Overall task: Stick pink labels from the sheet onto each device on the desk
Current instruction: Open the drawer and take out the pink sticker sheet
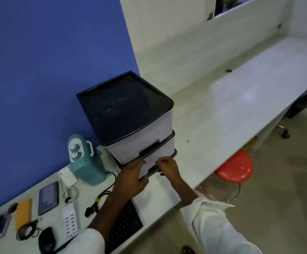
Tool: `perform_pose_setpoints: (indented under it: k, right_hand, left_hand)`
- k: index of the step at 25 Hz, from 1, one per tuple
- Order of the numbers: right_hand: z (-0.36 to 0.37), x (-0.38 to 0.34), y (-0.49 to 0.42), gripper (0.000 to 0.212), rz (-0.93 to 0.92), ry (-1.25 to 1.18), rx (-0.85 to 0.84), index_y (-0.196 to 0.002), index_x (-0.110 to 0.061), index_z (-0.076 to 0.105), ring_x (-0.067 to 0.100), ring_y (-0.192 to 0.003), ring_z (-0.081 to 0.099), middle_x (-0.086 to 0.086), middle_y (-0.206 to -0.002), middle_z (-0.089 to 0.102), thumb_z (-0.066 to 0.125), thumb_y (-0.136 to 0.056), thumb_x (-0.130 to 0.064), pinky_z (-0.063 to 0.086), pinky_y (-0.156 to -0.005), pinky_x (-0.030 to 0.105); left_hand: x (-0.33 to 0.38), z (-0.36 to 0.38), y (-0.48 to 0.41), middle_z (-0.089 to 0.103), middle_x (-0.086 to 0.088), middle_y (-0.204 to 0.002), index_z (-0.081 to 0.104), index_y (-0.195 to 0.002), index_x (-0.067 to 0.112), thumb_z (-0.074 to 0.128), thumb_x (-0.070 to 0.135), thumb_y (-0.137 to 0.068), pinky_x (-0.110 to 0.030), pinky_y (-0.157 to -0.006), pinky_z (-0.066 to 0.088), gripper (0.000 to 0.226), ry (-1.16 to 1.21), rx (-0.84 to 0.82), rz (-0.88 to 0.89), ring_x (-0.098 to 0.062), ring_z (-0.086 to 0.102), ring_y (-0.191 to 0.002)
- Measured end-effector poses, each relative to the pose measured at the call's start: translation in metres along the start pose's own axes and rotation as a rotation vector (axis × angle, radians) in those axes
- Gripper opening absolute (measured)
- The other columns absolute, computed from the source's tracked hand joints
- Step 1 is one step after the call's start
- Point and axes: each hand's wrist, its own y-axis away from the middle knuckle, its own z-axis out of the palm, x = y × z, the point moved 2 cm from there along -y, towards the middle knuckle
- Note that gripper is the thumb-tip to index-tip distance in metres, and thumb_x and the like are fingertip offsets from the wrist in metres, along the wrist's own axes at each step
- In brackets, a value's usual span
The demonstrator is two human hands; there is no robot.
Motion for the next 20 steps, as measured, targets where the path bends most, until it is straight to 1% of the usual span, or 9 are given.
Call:
perform_pose_setpoints:
  k: [3,5,6,8,10,12,14,17,20]
  right_hand:
    - [0.008,0.016,-0.028,0.034,0.106,-0.102,-0.020,-0.117,-0.005,0.065,0.023,-0.086,0.067,0.013,-0.111,0.072,0.067,-0.088,-0.021,0.054,-0.064,0.028]
    - [0.014,0.024,-0.046,0.029,0.169,-0.165,-0.013,-0.112,-0.002,0.065,0.023,-0.085,0.064,0.012,-0.103,0.069,0.065,-0.089,-0.019,0.054,-0.067,0.030]
    - [0.017,0.025,-0.052,0.023,0.190,-0.186,-0.011,-0.105,-0.002,0.065,0.023,-0.082,0.063,0.011,-0.096,0.066,0.065,-0.089,-0.019,0.053,-0.067,0.031]
    - [0.020,0.025,-0.062,0.009,0.243,-0.233,0.000,-0.084,-0.008,0.062,0.021,-0.068,0.057,0.009,-0.081,0.061,0.062,-0.089,-0.016,0.049,-0.063,0.031]
    - [0.024,0.031,-0.071,0.016,0.289,-0.269,0.027,-0.073,-0.011,0.057,0.019,-0.060,0.050,0.007,-0.071,0.056,0.059,-0.088,-0.013,0.044,-0.058,0.029]
    - [0.027,0.035,-0.079,0.013,0.319,-0.319,0.024,-0.077,-0.009,0.059,0.022,-0.067,0.055,0.010,-0.078,0.058,0.056,-0.090,-0.010,0.050,-0.065,0.031]
    - [0.031,0.040,-0.085,0.008,0.344,-0.351,-0.010,-0.092,-0.002,0.060,0.025,-0.076,0.061,0.015,-0.093,0.061,0.054,-0.094,-0.006,0.056,-0.075,0.035]
    - [0.032,0.044,-0.084,0.012,0.421,-0.508,0.000,-0.101,-0.003,0.059,0.024,-0.075,0.061,0.015,-0.097,0.060,0.053,-0.092,-0.009,0.055,-0.070,0.031]
    - [0.030,0.046,-0.080,0.014,0.426,-0.585,-0.009,-0.101,-0.006,0.058,0.029,-0.092,0.065,0.014,-0.098,0.061,0.049,-0.090,-0.009,0.054,-0.071,0.032]
  left_hand:
    - [-0.009,0.018,-0.022,0.052,-0.015,-0.148,0.047,-0.146,0.004,0.046,0.043,-0.083,-0.038,-0.109,0.042,0.074,-0.017,-0.032,-0.020,-0.030,0.051,-0.136]
    - [-0.017,0.025,-0.033,0.049,-0.017,-0.151,0.044,-0.147,0.002,0.054,0.035,-0.085,-0.040,-0.109,0.042,0.072,-0.033,-0.047,-0.047,-0.032,0.048,-0.139]
    - [-0.020,0.030,-0.035,0.048,-0.017,-0.151,0.043,-0.148,0.001,0.057,0.032,-0.084,-0.042,-0.109,0.044,0.072,-0.034,-0.057,-0.039,-0.032,0.047,-0.139]
    - [-0.022,0.035,-0.037,0.047,-0.019,-0.151,0.042,-0.148,0.000,0.057,0.029,-0.084,-0.047,-0.106,0.049,0.072,-0.041,-0.062,-0.015,-0.035,0.047,-0.139]
    - [-0.023,0.041,-0.038,0.046,-0.018,-0.153,0.040,-0.150,0.001,0.060,0.025,-0.083,-0.047,-0.106,0.048,0.074,-0.058,-0.072,-0.038,-0.036,0.046,-0.140]
    - [-0.022,0.044,-0.038,0.047,-0.018,-0.152,0.041,-0.150,0.002,0.061,0.023,-0.081,-0.044,-0.104,0.047,0.075,-0.064,-0.060,-0.056,-0.036,0.047,-0.139]
    - [-0.023,0.044,-0.038,0.049,-0.017,-0.151,0.042,-0.149,0.003,0.059,0.027,-0.081,-0.044,-0.102,0.048,0.074,-0.076,-0.045,-0.056,-0.035,0.048,-0.138]
    - [-0.024,0.042,-0.039,0.050,-0.015,-0.150,0.042,-0.149,0.006,0.052,0.032,-0.082,-0.047,-0.103,0.051,0.073,-0.074,-0.047,-0.076,-0.034,0.050,-0.137]
    - [-0.021,0.039,-0.041,0.052,-0.015,-0.149,0.043,-0.149,0.006,0.058,0.024,-0.083,-0.047,-0.103,0.051,0.070,-0.083,-0.034,-0.102,-0.034,0.052,-0.135]
